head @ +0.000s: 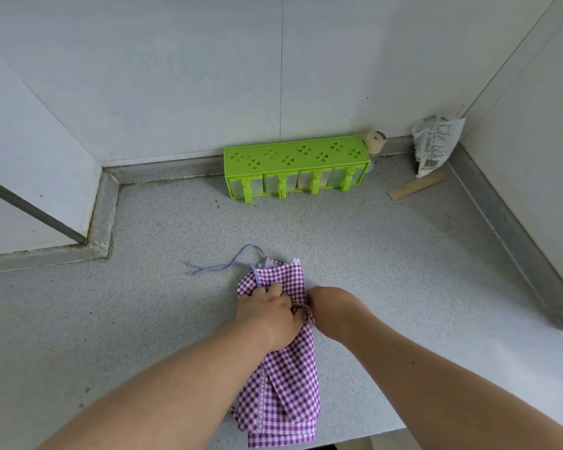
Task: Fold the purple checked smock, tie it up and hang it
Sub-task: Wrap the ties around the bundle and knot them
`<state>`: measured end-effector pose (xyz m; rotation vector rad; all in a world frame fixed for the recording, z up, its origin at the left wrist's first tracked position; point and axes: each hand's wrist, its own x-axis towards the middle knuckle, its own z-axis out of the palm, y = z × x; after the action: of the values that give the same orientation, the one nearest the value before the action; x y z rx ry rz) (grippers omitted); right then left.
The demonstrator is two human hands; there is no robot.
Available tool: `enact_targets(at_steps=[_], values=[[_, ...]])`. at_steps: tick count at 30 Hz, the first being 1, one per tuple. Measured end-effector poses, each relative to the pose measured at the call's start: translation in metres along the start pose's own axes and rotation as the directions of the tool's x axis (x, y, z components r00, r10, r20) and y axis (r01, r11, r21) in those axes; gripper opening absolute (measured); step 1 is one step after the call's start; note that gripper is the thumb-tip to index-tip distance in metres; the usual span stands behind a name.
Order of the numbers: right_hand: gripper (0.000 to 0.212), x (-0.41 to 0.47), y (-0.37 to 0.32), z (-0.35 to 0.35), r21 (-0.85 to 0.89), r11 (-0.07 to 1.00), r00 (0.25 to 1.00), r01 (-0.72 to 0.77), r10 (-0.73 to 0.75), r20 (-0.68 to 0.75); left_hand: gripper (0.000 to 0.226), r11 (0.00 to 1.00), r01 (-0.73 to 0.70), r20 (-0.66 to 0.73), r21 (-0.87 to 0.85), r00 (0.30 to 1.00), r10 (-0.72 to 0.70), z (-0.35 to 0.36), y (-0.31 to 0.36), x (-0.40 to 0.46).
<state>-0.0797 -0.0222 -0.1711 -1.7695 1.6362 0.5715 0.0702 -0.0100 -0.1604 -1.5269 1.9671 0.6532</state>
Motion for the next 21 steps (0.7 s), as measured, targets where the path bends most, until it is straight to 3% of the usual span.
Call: enact_targets(at_steps=[14, 21], values=[[0.012, -0.013, 0.032, 0.026, 0.081, 0.997, 0.984, 0.003, 0.012, -0.175, 0.050, 0.985, 0.081, 0.086, 0.154, 0.992, -0.095, 0.001, 0.015, 0.022], [0.021, -0.018, 0.045, 0.028, 0.076, 0.996, 0.964, 0.040, -0.018, -0.267, 0.060, 0.997, 0.062, 0.032, 0.051, 0.997, -0.064, 0.000, 0.012, 0.019]])
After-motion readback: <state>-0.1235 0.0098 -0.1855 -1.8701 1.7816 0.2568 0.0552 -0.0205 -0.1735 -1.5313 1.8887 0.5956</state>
